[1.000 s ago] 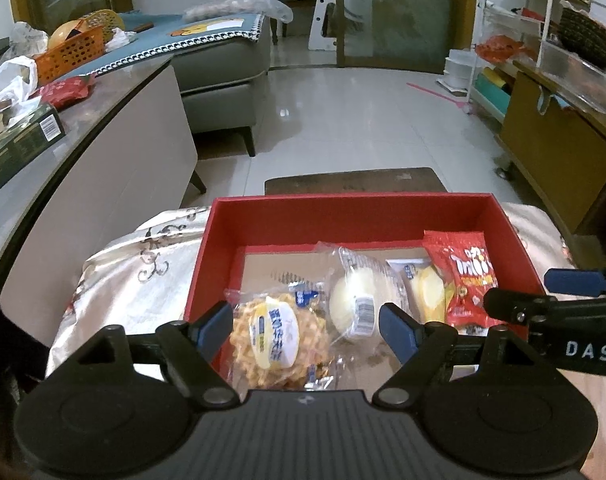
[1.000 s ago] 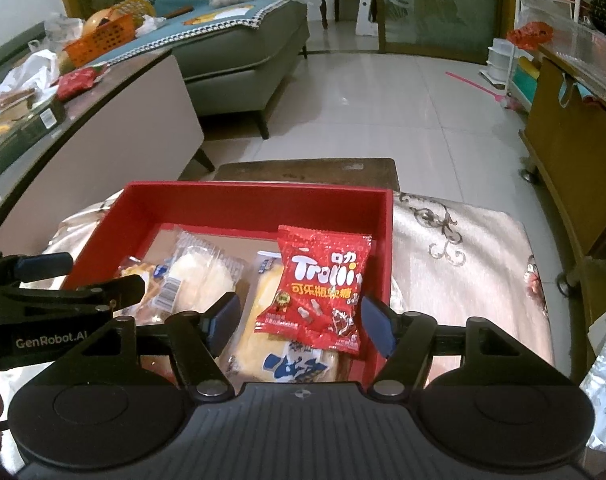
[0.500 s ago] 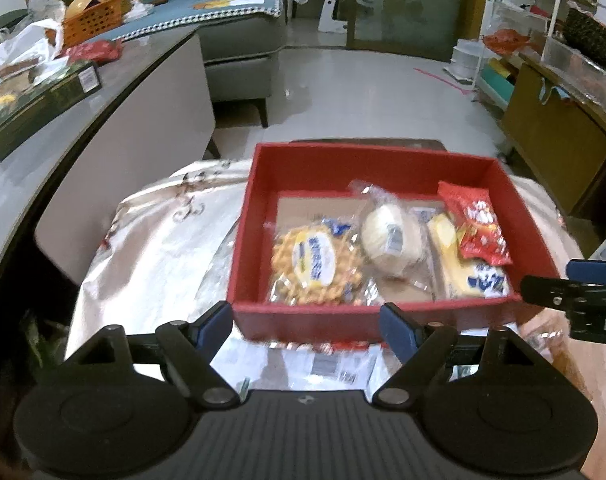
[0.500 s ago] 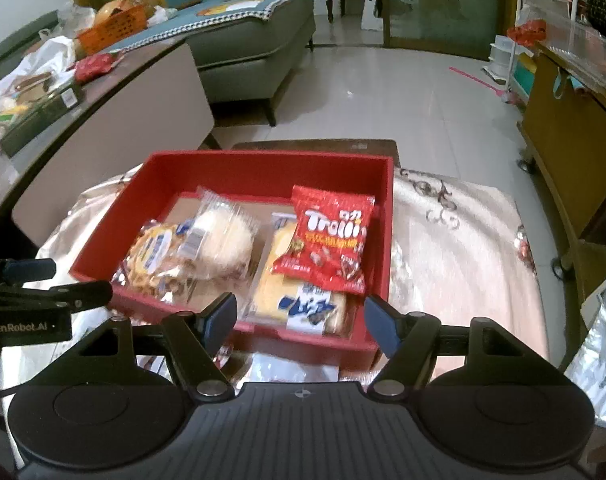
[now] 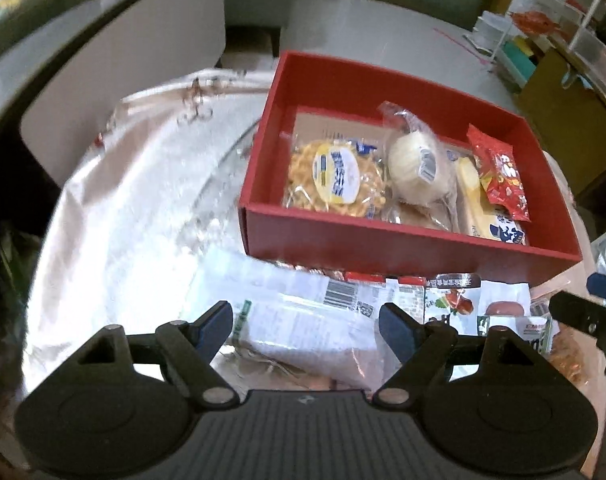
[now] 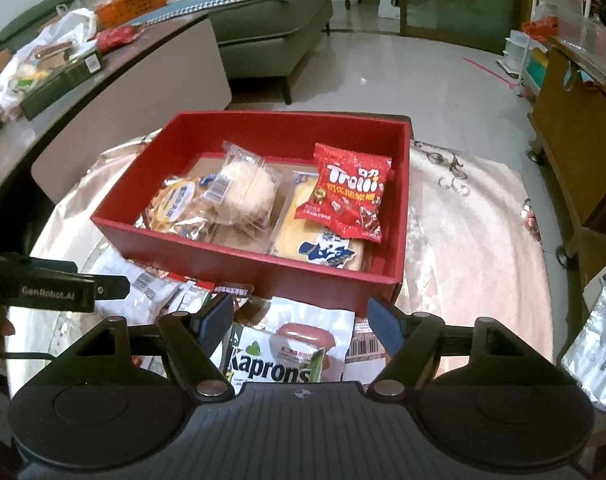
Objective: Organize snacks
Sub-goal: 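Withdraw both tools from the red box toward the snack pile, then grasp the white green-printed packet with the left tool while the right tool approaches the striped packet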
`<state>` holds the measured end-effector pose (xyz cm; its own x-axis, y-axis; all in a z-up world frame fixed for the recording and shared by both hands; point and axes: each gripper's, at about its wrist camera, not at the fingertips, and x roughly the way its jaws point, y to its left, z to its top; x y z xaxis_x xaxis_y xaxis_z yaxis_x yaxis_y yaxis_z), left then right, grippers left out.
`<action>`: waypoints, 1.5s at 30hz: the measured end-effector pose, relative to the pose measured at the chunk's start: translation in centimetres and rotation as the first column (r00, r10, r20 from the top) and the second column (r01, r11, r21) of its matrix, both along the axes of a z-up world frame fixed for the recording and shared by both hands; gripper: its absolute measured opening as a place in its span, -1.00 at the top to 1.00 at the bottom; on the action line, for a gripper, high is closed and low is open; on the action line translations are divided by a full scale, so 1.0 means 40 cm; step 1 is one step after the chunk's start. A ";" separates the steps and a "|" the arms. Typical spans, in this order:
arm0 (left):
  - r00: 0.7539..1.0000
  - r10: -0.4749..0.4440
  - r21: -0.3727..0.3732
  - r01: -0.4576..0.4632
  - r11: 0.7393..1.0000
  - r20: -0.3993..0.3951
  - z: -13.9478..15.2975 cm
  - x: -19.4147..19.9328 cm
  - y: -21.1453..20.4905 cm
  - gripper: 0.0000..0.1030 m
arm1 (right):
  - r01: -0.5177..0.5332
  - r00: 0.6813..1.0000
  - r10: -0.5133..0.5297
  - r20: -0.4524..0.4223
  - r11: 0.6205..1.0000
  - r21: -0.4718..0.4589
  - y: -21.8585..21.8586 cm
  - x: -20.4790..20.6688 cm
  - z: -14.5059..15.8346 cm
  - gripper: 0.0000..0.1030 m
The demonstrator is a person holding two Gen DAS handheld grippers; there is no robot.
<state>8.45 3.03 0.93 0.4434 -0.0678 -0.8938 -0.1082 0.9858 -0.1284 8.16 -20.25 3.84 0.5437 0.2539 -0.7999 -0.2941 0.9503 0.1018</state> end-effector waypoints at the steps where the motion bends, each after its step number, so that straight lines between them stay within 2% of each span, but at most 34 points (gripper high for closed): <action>1: 1.000 0.004 -0.002 -0.004 1.000 -0.004 -0.004 0.003 -0.003 -0.44 | -0.001 1.000 0.001 -0.003 1.000 0.001 0.000 0.001 -0.001 -0.55; 7: 0.999 -0.013 -0.005 0.013 1.000 -0.032 -0.034 0.031 -0.035 -0.44 | -0.014 1.000 0.014 -0.004 1.000 0.007 0.000 0.003 -0.003 -0.55; 9: 0.999 -0.015 -0.003 0.015 1.000 -0.045 -0.046 0.042 -0.044 -0.51 | -0.016 1.000 0.016 -0.007 1.000 0.006 -0.001 0.003 -0.005 -0.55; 14: 0.999 0.009 0.042 -0.007 0.999 -0.037 -0.062 0.068 -0.059 -0.66 | -0.023 1.000 0.023 -0.017 1.000 0.002 0.003 0.006 -0.013 -0.56; 15: 0.999 0.007 0.056 -0.005 0.998 -0.039 -0.067 0.070 -0.062 -0.73 | -0.025 1.000 0.025 -0.019 1.000 0.002 0.005 0.006 -0.014 -0.56; 18: 0.999 -0.021 0.094 0.025 0.995 -0.037 -0.079 0.065 -0.076 -0.76 | -0.034 0.999 0.034 -0.022 0.999 -0.001 0.010 0.006 -0.017 -0.56; 20: 0.998 -0.044 0.117 0.048 0.992 -0.042 -0.080 0.052 -0.080 -0.72 | -0.038 0.999 0.038 -0.024 0.999 -0.003 0.012 0.007 -0.017 -0.56; 27: 0.996 -0.083 0.112 0.087 0.990 -0.043 -0.059 -0.039 -0.069 -0.25 | -0.066 0.998 0.066 -0.009 0.998 0.013 0.015 -0.006 0.000 -0.56; 30: 0.995 -0.091 0.119 0.096 0.988 -0.048 -0.057 -0.088 -0.058 -0.13 | -0.079 0.997 0.079 -0.005 0.997 0.010 0.017 -0.014 0.005 -0.56; 33: 0.994 -0.089 0.079 0.094 0.992 -0.068 -0.049 -0.130 -0.035 -0.07 | -0.089 0.996 0.089 -0.012 0.996 0.006 0.020 -0.020 0.003 -0.56; 35: 0.992 -0.075 0.022 0.078 0.997 -0.102 -0.049 -0.163 -0.009 -0.07 | -0.102 0.995 0.102 -0.020 0.995 0.006 0.021 -0.026 0.001 -0.57; 37: 0.989 -0.057 0.000 0.058 0.998 -0.138 -0.059 -0.192 0.012 -0.07 | -0.115 0.993 0.115 -0.027 0.993 0.003 0.026 -0.031 -0.001 -0.58; 39: 0.990 -0.027 -0.002 0.027 1.000 -0.137 -0.060 -0.223 0.027 -0.07 | -0.128 0.991 0.128 -0.029 0.992 0.001 0.031 -0.036 -0.001 -0.58; 40: 0.994 -0.018 0.003 0.018 1.000 -0.112 -0.050 -0.234 0.031 -0.07 | -0.133 0.991 0.133 -0.027 0.991 0.001 0.033 -0.039 -0.001 -0.58; 42: 0.996 -0.084 0.069 0.086 0.994 -0.039 -0.020 -0.244 0.010 -0.10 | -0.141 0.990 0.141 -0.025 0.990 0.002 0.037 -0.042 0.002 -0.59; 43: 0.986 -0.166 0.109 0.167 0.980 -0.013 -0.003 -0.243 -0.011 -0.13 | -0.145 0.989 0.145 -0.025 0.989 0.005 0.038 -0.044 0.004 -0.60; 45: 0.955 -0.296 0.154 0.294 0.943 -0.009 0.013 -0.244 -0.045 -0.20 | -0.150 0.988 0.151 -0.023 0.989 0.010 0.038 -0.047 0.006 -0.62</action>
<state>-1.30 1.22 1.44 0.4367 -0.0618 -0.8975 0.1913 0.9812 0.0255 6.26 -18.71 4.08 0.4801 0.3378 -0.8096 -0.4311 0.8946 0.1176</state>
